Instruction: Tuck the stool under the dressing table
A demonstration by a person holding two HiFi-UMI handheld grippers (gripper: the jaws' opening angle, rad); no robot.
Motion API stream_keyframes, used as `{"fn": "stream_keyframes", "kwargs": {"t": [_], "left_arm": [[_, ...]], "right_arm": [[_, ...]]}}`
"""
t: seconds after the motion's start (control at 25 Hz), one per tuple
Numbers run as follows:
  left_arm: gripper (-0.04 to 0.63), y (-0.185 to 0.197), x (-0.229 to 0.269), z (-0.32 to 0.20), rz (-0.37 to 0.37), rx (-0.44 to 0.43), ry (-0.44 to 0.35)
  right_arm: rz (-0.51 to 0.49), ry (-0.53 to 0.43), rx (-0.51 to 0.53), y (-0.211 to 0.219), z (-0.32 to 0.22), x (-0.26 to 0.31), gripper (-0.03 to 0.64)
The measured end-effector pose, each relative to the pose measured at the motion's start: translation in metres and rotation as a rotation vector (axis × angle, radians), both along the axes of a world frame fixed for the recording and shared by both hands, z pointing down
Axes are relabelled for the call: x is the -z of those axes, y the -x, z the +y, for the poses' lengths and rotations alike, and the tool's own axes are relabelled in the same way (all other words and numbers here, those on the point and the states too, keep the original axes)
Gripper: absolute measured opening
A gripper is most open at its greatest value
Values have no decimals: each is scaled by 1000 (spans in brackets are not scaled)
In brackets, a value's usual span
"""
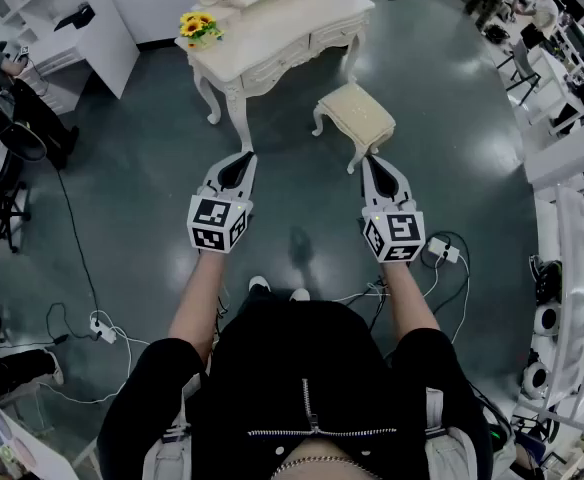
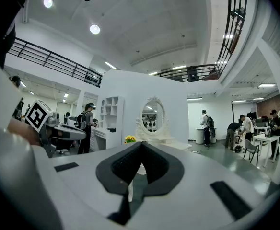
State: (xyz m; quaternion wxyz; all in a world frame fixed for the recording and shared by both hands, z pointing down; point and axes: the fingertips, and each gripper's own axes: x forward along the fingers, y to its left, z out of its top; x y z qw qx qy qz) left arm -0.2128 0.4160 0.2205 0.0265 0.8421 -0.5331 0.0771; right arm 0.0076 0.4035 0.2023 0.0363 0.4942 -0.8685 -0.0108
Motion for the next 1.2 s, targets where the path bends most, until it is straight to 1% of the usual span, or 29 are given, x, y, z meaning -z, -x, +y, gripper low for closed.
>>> {"fn": "stream_keyframes", "kwargs": {"t": [0.24,0.56,0.72,0.84,0.96,1.2], "left_arm": [[21,-2,-8,3,8,-5,23],[21,-7,-10,11,8,-16,20],[21,-6,-13,7,10,-19,26],[21,-4,-13,-9,13,-33,22],[21,1,-14,-34,15,-50,17],[21,12,-12,-105,14,-96,11]], "right_arm": [[-3,49,3,-5,-5,-9,5],[7,53,11,-7,-1,-15,5],[3,62,6,-5,-6,-20,5],[-4,75,-2,-2,-20,-24,5],[3,68,-9,8,-40,-23,6],[17,50,-44,23,-101,-14,6]]}}
